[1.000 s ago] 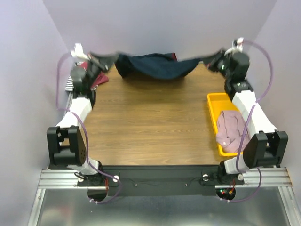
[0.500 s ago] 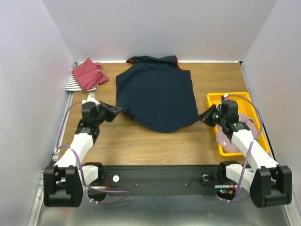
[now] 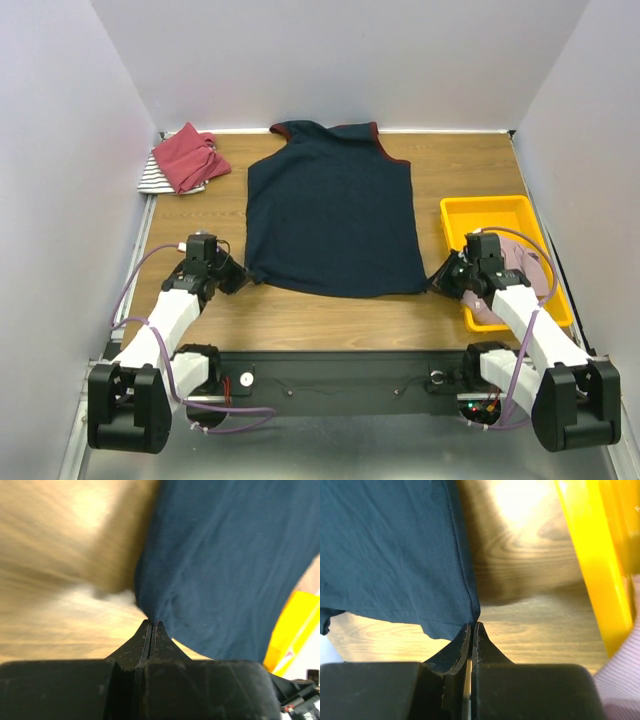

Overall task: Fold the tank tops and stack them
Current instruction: Flatten the tank top out

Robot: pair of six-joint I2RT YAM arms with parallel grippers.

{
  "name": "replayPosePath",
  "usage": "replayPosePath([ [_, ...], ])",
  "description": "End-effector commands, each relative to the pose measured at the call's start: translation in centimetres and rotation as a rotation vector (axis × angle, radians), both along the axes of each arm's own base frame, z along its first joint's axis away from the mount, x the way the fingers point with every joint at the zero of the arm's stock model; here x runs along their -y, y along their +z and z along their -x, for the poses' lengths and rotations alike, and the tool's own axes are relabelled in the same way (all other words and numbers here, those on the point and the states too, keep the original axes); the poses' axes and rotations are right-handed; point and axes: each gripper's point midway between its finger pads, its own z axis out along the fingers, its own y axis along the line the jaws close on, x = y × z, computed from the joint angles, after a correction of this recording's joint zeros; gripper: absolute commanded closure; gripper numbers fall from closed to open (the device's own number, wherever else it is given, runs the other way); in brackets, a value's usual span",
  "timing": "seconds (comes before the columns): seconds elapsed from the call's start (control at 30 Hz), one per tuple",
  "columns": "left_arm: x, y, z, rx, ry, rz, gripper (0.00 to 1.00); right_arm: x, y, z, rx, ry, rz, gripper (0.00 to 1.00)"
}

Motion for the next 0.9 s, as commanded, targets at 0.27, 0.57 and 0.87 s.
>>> replayPosePath([
  [0.27,-1.6,1.3,1.6,-0.043,-0.04,-0.126,1.0,2.3,4.7,0.5,-0.031,-0.023,0.148,1.0],
  [0.57,-2.2,2.1,3.3,-0.068,-0.05,-0.165,1.0,3.4,6.6,1.7,-0.058,-0.028,0.206,1.0],
  [0.87,-2.2,3.1,5.0,-0.078,-0.088,-0.175,0.99,3.9,6.2,3.6,-0.097,-0.034,0.225,0.99],
])
